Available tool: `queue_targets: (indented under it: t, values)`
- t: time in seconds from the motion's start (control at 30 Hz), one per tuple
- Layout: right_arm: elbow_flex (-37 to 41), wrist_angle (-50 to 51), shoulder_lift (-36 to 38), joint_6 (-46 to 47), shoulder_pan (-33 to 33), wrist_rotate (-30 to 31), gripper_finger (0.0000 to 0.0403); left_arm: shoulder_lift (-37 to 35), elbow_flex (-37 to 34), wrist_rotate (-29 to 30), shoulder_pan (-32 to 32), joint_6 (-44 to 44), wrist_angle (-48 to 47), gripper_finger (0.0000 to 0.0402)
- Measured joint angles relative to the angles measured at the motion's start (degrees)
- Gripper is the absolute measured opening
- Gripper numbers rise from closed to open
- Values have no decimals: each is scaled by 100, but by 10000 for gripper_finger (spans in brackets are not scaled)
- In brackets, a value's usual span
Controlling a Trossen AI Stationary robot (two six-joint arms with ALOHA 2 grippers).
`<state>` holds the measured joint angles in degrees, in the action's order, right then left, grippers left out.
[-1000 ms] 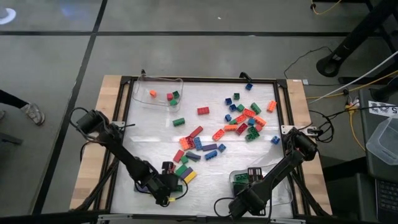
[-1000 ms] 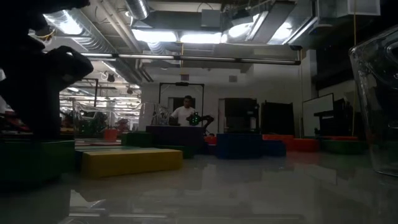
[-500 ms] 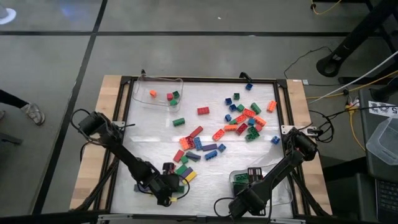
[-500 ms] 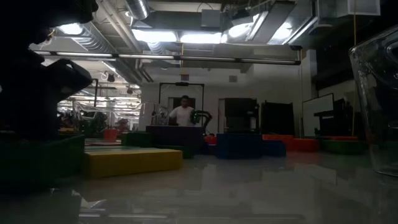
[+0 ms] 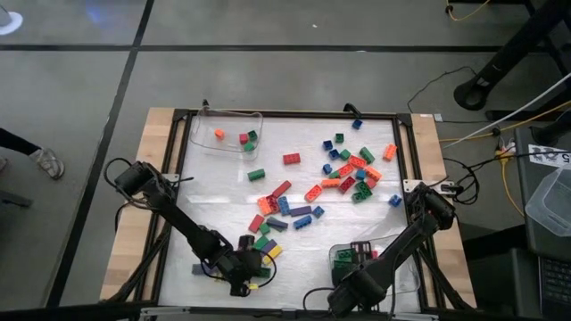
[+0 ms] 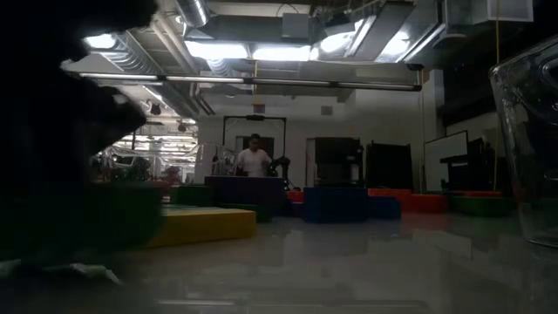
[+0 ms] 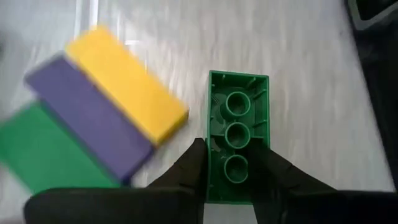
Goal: Sort blocks by size
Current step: Put the rectangular green game piece into the bottom transparent bin
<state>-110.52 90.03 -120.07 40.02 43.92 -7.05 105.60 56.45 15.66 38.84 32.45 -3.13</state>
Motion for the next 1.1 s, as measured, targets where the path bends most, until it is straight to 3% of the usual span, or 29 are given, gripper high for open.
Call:
queue_targets:
  t: [0.5, 0.67, 1.1]
  values:
    - [-1207, -2, 2, -398, 0, 1567, 254, -12, 15, 31, -958, -2207, 3422, 73]
    - [-1415, -5, 2, -612, -2, 2095, 254, 359, 126, -367, -1252, -2515, 4419, 78]
    - [-1733, -6, 2, -901, -2, 2339, 254, 2104, 2337, -822, -1559, -3442, 4563, 83]
